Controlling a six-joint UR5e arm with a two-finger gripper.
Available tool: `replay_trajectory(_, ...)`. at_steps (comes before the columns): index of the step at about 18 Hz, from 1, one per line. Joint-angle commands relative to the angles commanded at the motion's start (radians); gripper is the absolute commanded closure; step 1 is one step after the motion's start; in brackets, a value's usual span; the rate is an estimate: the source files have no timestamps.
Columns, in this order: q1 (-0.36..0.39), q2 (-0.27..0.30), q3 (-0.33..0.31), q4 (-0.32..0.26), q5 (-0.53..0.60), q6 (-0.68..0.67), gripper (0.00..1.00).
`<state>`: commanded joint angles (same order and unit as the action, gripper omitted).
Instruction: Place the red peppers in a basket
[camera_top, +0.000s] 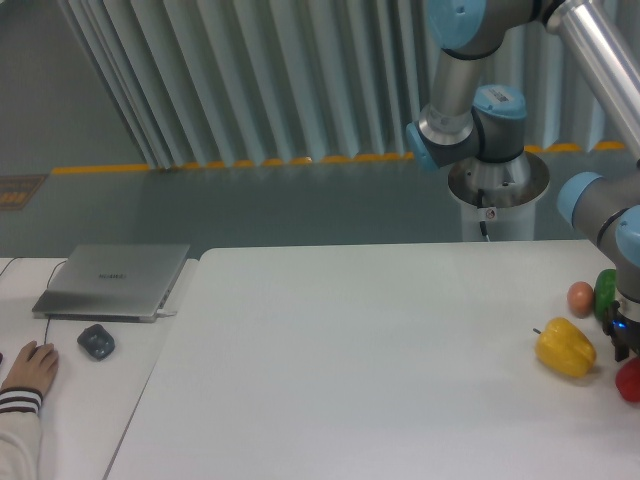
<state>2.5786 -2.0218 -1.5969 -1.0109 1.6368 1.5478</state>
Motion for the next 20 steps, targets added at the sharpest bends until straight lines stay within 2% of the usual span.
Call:
replay_trajectory(3, 0.0, 0.014, 0.003, -0.002, 0.0, 0.002, 0.54)
replay_trajectory(7, 0.0, 0.089, 0.003, -0.029, -0.005, 0.003, 0.53)
replay_trajectory(9, 0.003, 0.124, 0.006, -0.083, -0.006, 0.003, 0.53)
replay_trajectory(12, 0.024, 0.144, 0.06, -0.197, -0.008, 0.015, 0.53)
replay_trajectory(14, 0.073, 0.146, 0.106, -0.256, -0.012, 0.111, 0.53)
replay_trajectory(17, 0.185, 0.135, 0.121, -0.255, -0.061, 0.263, 0.53)
replay_trajectory(20, 0.294, 0.1, 0.146, -0.25, -0.075, 0.44, 0.53)
